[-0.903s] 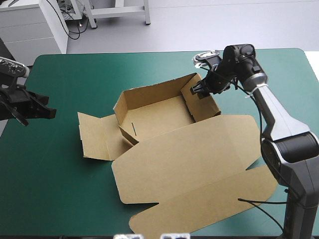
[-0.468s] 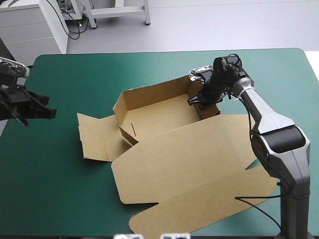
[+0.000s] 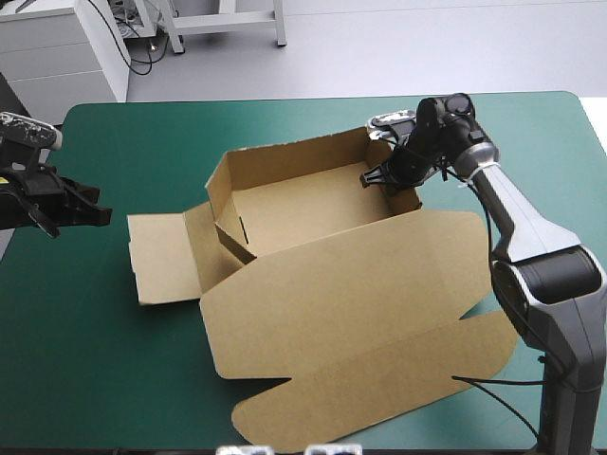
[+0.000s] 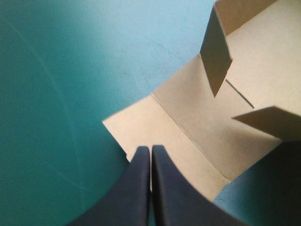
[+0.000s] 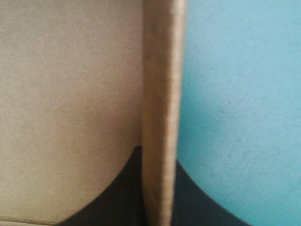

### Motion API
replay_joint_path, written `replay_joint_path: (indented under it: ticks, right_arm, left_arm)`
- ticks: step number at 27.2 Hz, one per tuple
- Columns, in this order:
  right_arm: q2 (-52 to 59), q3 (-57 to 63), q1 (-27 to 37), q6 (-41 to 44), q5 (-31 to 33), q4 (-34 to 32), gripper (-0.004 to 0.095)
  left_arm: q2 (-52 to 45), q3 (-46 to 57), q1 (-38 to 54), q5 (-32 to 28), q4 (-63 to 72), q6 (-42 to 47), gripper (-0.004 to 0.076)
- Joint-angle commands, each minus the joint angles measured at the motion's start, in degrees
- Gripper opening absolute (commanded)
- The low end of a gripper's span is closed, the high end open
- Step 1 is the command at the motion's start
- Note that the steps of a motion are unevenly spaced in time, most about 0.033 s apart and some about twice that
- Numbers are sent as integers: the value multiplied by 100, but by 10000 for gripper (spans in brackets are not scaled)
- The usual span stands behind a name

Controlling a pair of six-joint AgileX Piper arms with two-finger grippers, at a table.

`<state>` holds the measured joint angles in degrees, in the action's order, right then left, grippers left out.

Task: Fold the box

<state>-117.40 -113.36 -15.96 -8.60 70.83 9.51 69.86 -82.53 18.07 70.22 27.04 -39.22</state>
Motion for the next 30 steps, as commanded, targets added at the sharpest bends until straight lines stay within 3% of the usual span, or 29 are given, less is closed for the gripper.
replay_joint_path:
  ticks: [1,9,18,30]
  right_arm:
    - [922,-152,224,91,69,394,-19]
    - [2213,180,911,-5,79,853,-20]
    - [3932,1729,1625,-529,69,900,-20]
    - [4776,2034,1674,-732,69,1126,-19]
  left_arm:
    - [-99,-129,-11,-510,91,152,-8]
    - [-99,-129,-11,-782,-712,704,-8]
    - [-99,-129,-11,-786,-804,829,-8]
    - [-99,-125,-11,-552,-259,824,-8]
